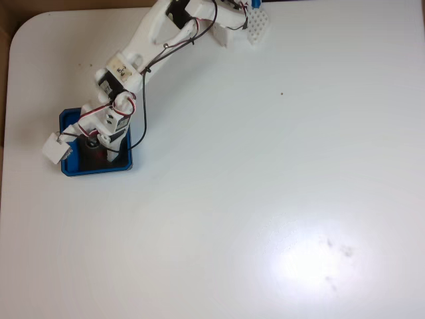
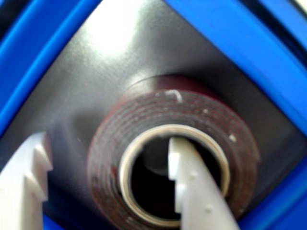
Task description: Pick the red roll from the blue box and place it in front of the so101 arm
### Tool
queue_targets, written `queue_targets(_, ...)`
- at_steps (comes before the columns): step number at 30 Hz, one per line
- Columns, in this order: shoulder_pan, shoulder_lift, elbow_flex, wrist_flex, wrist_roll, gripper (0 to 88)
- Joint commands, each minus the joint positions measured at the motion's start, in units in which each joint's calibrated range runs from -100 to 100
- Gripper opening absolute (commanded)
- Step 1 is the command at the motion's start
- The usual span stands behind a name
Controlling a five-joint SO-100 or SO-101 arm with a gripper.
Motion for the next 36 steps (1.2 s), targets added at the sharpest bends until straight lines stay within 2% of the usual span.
queue_targets(1,0.23,-0.32,-2.99,-1.03,0.31,22.6)
queue_targets(12,0.33,-0.32,-3.08,-1.03,0.40,20.9)
queue_targets(21,0.13,-0.82,-2.99,-1.03,0.31,0.3)
queue_targets(31,0.13,-1.41,-3.35,-1.11,0.40,0.5)
queue_targets(36,0.13,-7.68,-2.72,-1.03,0.22,0.5)
